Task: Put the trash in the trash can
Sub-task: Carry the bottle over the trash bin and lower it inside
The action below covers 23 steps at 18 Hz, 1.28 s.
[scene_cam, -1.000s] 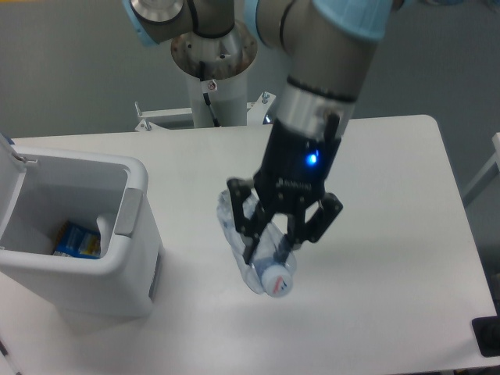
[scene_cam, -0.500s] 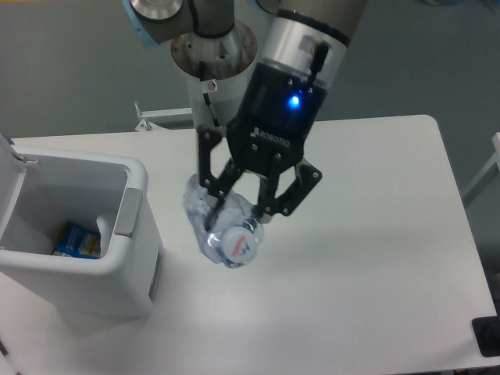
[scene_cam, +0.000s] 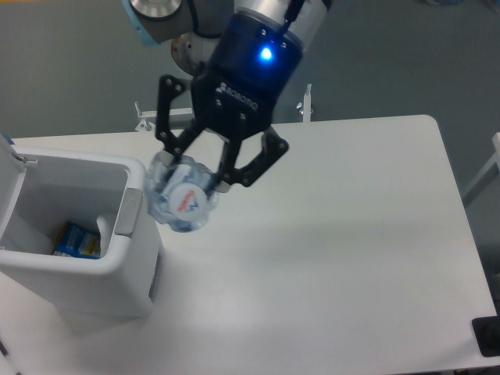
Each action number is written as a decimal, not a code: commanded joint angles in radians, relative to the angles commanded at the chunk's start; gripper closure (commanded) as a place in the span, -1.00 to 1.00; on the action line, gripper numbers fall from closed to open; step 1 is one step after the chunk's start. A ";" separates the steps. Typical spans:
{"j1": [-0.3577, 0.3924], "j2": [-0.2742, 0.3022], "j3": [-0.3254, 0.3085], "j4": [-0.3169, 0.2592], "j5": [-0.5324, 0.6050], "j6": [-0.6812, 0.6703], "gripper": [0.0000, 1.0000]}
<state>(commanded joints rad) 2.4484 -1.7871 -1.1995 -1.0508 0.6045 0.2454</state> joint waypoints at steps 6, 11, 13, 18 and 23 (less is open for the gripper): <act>-0.109 -0.032 -0.040 0.072 -0.002 0.037 0.12; -0.152 -0.025 -0.135 0.126 -0.002 0.083 0.12; -0.166 -0.023 -0.166 0.127 0.000 0.119 0.11; -0.193 -0.026 -0.218 0.127 0.000 0.186 0.11; -0.203 -0.028 -0.241 0.132 0.006 0.225 -0.01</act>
<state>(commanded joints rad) 2.2458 -1.8147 -1.4403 -0.9189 0.6105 0.4707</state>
